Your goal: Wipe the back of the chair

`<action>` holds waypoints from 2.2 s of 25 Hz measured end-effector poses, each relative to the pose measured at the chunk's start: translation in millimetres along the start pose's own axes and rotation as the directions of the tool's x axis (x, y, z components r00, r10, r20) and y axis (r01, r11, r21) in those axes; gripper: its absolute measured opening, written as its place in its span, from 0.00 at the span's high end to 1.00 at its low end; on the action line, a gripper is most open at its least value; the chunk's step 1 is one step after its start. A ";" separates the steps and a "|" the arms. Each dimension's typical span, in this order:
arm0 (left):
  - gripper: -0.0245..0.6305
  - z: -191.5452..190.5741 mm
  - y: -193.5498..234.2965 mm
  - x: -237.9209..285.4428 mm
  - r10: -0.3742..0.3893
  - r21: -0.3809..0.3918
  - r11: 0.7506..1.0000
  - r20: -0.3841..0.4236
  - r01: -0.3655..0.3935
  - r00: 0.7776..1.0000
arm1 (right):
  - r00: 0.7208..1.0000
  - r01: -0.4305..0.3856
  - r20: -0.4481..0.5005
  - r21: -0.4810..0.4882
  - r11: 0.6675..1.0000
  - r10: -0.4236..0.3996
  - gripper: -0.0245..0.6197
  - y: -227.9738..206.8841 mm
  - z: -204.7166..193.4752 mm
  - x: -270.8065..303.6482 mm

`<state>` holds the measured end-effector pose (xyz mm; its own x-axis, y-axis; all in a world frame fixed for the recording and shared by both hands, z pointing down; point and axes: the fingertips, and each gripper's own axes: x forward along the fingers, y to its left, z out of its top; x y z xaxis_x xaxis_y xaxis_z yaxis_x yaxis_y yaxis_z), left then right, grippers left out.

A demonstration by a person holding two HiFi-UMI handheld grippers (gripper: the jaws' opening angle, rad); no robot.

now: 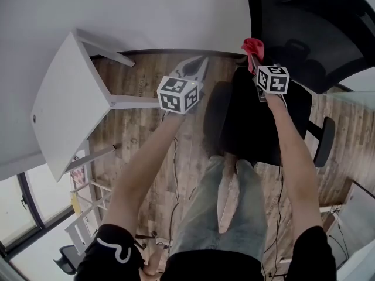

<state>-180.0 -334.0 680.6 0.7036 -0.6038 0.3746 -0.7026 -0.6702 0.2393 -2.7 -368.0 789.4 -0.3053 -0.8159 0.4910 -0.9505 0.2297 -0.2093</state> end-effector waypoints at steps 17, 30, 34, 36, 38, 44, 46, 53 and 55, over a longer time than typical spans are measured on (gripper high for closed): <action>0.93 7.7 -111.8 77.2 -0.120 0.050 0.991 -0.044 0.122 0.992 | 0.984 0.168 0.039 0.086 0.982 -0.171 0.85 -152.3 -11.3 -98.2; 0.93 13.8 -223.2 153.0 -0.221 0.078 0.971 -0.083 0.227 0.972 | 0.954 0.287 0.048 0.145 0.947 -0.297 0.84 -280.4 -35.3 -198.9; 0.93 11.2 -247.9 169.4 -0.241 0.077 0.966 -0.091 0.248 0.966 | 0.946 0.310 0.048 0.151 0.939 -0.320 0.83 -307.3 -45.0 -221.3; 0.93 10.2 -256.1 174.6 -0.249 0.074 0.964 -0.092 0.256 0.964 | 0.944 0.314 0.054 0.153 0.937 -0.325 0.82 -315.7 -47.0 -229.3; 0.93 8.6 -261.8 178.2 -0.258 0.066 0.962 -0.095 0.265 0.962 | 0.943 0.317 0.060 0.150 0.937 -0.328 0.81 -320.3 -48.9 -234.9; 0.93 3.8 -257.7 177.9 -0.264 0.049 0.962 -0.098 0.270 0.959 | 0.937 0.326 0.074 0.153 0.933 -0.340 0.84 -314.3 -49.8 -236.8; 0.93 2.3 -248.9 173.1 -0.258 0.044 0.964 -0.098 0.263 0.961 | 0.942 0.312 0.080 0.157 0.937 -0.327 0.84 -302.5 -48.8 -231.9; 0.93 -3.7 -198.3 141.4 -0.212 0.026 0.976 -0.093 0.215 0.973 | 0.968 0.230 0.071 0.121 0.966 -0.239 0.84 -233.5 -50.1 -186.6; 0.93 -4.8 -177.7 128.6 -0.193 0.021 0.980 -0.091 0.196 0.977 | 0.976 0.199 0.068 0.112 0.974 -0.207 0.84 -207.9 -47.9 -167.1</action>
<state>34.8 -290.5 690.6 0.8133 -0.4214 0.4011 -0.5489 -0.7844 0.2888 243.1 -254.0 791.4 -0.0971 -0.8797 0.4654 -0.9796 0.0017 -0.2010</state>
